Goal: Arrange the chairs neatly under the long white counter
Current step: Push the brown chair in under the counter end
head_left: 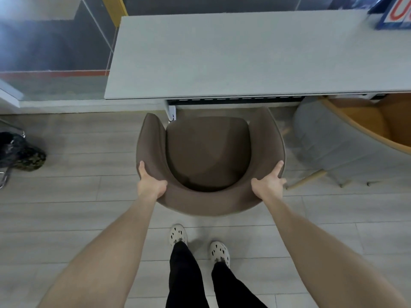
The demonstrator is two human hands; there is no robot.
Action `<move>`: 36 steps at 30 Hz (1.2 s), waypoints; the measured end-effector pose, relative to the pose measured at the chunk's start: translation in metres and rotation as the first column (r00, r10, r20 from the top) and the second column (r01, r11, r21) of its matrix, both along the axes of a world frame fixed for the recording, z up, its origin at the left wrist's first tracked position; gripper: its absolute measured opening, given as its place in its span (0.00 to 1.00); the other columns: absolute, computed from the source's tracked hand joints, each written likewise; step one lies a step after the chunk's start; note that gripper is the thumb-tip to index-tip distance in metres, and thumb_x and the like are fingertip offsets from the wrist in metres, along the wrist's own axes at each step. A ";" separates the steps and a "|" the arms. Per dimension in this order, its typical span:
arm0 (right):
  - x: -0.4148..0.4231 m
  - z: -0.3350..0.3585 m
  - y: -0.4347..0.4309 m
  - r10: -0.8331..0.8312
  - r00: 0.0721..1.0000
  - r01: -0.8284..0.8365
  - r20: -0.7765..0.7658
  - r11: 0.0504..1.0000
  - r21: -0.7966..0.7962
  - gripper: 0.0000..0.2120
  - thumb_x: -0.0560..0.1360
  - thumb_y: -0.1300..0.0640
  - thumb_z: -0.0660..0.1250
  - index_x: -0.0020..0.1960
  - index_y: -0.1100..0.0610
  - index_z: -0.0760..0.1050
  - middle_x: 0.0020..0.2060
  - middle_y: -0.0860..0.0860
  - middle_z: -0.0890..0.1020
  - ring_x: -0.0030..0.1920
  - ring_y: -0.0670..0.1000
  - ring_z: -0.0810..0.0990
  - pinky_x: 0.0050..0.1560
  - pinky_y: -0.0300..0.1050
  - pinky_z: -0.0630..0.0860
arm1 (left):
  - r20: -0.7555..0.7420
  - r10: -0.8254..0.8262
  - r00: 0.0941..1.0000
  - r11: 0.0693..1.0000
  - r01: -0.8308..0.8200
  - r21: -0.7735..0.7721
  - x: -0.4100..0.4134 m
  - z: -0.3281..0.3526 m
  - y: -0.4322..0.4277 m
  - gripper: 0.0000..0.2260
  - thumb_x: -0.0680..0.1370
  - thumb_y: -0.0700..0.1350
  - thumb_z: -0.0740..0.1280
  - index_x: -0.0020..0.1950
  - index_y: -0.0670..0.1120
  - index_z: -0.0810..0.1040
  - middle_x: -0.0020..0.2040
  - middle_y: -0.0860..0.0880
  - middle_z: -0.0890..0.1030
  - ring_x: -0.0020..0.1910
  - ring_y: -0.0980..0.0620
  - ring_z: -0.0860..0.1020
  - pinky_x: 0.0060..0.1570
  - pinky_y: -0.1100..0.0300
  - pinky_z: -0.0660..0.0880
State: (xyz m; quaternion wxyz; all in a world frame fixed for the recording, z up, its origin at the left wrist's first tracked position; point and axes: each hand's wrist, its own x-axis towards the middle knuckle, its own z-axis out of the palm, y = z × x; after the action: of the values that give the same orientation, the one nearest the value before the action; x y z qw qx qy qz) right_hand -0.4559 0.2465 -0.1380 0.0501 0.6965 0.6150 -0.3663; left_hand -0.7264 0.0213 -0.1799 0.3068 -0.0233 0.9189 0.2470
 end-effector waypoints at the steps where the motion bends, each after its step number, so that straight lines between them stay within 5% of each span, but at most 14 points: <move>1: 0.004 -0.001 -0.004 -0.001 1.000 0.001 -0.008 1.000 0.001 0.53 0.79 0.55 0.69 0.85 0.44 0.31 0.76 0.66 0.59 0.42 0.58 0.73 0.61 0.55 0.76 | 0.009 0.002 1.000 1.000 -0.002 0.014 0.002 0.001 -0.003 0.52 0.74 0.45 0.76 0.86 0.61 0.43 0.66 0.38 0.81 0.62 0.34 0.81 0.63 0.46 0.77; 4: 0.016 -0.005 -0.018 0.006 0.999 -0.006 -0.034 1.000 0.010 0.53 0.79 0.54 0.69 0.85 0.44 0.30 0.75 0.67 0.59 0.39 0.57 0.75 0.59 0.54 0.76 | 0.017 0.017 1.000 0.999 -0.018 0.034 0.012 0.003 -0.017 0.51 0.74 0.44 0.75 0.86 0.62 0.44 0.66 0.38 0.80 0.62 0.35 0.80 0.64 0.46 0.77; 11: 0.025 -0.006 -0.022 0.012 0.999 -0.012 -0.036 1.000 0.005 0.58 0.75 0.46 0.76 0.85 0.40 0.33 0.71 0.65 0.66 0.57 0.66 0.79 0.63 0.60 0.76 | 0.014 0.041 0.999 0.999 -0.041 0.033 0.022 0.003 -0.041 0.51 0.75 0.45 0.76 0.86 0.61 0.43 0.68 0.37 0.78 0.64 0.34 0.79 0.64 0.45 0.75; 16: 0.023 -0.015 -0.023 0.009 1.000 -0.009 -0.011 0.999 0.048 0.56 0.76 0.48 0.73 0.85 0.40 0.33 0.71 0.65 0.68 0.50 0.62 0.74 0.63 0.59 0.76 | -0.031 0.017 0.999 1.000 -0.017 0.011 0.018 -0.004 -0.042 0.50 0.75 0.47 0.76 0.86 0.61 0.45 0.67 0.36 0.80 0.63 0.34 0.80 0.66 0.44 0.76; 36: 0.024 -0.021 -0.041 -0.002 1.000 0.004 -0.031 0.999 0.048 0.56 0.77 0.42 0.74 0.84 0.40 0.31 0.72 0.66 0.66 0.58 0.69 0.80 0.64 0.61 0.78 | -0.004 0.033 0.999 0.997 -0.032 0.063 0.012 0.001 -0.054 0.48 0.76 0.45 0.74 0.86 0.62 0.45 0.66 0.41 0.80 0.62 0.37 0.81 0.62 0.47 0.77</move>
State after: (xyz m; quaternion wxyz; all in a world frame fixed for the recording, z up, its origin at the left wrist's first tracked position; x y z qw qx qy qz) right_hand -0.4320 0.2052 -0.1590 0.0232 0.6926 0.6232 -0.3625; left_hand -0.7148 -0.0328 -0.1786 0.3010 -0.0281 0.9109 0.2808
